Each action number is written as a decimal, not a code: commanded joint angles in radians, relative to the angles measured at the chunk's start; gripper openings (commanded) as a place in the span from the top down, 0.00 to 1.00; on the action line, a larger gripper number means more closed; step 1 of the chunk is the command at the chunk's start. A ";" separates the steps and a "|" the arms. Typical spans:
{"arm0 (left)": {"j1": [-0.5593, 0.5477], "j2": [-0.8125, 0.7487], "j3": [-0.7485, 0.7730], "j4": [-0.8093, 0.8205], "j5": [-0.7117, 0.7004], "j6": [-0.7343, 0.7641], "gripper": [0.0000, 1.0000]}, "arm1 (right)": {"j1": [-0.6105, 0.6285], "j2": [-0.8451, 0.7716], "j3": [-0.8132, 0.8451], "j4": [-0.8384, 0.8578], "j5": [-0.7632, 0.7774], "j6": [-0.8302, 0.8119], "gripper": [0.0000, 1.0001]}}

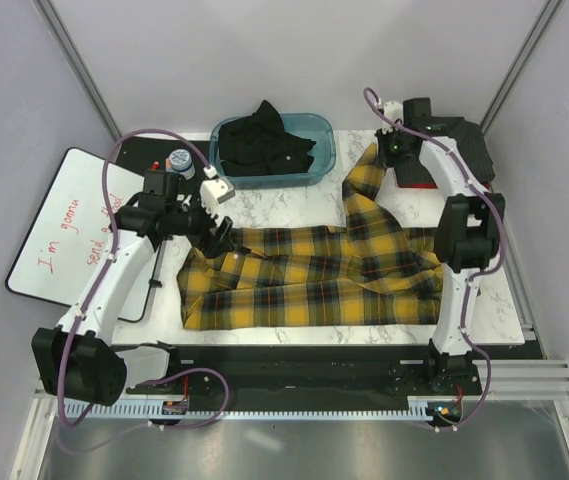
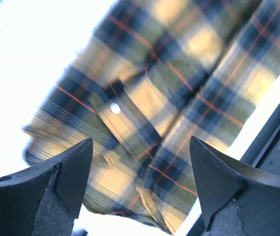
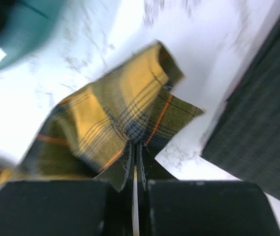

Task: Fold and stack the long sleeve shirts
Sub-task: Fold the shirt

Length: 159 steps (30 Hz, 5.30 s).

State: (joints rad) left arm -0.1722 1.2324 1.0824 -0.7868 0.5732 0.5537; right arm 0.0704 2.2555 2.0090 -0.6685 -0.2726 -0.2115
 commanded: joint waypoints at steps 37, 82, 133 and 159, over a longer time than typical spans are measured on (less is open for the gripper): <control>-0.378 0.257 0.370 0.443 0.175 -0.198 0.00 | 0.580 -1.031 -0.683 0.099 0.013 -0.858 1.00; -0.406 0.409 0.570 0.728 -0.206 0.003 0.98 | -0.332 -0.961 -0.742 -0.248 -0.276 -0.432 0.18; -0.115 0.154 -0.074 -0.390 0.353 1.742 0.98 | -0.308 -0.464 -0.914 -0.192 -0.089 -0.411 0.54; -0.038 -0.005 -0.144 -0.230 0.277 1.320 0.21 | -0.268 -0.668 -0.806 -0.385 -0.177 -0.480 0.49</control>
State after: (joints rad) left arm -0.1455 1.2541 0.9321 -1.0611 0.8108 1.9568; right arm -0.2237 1.6169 1.1694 -1.0153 -0.4137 -0.6815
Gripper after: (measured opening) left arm 0.782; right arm 0.506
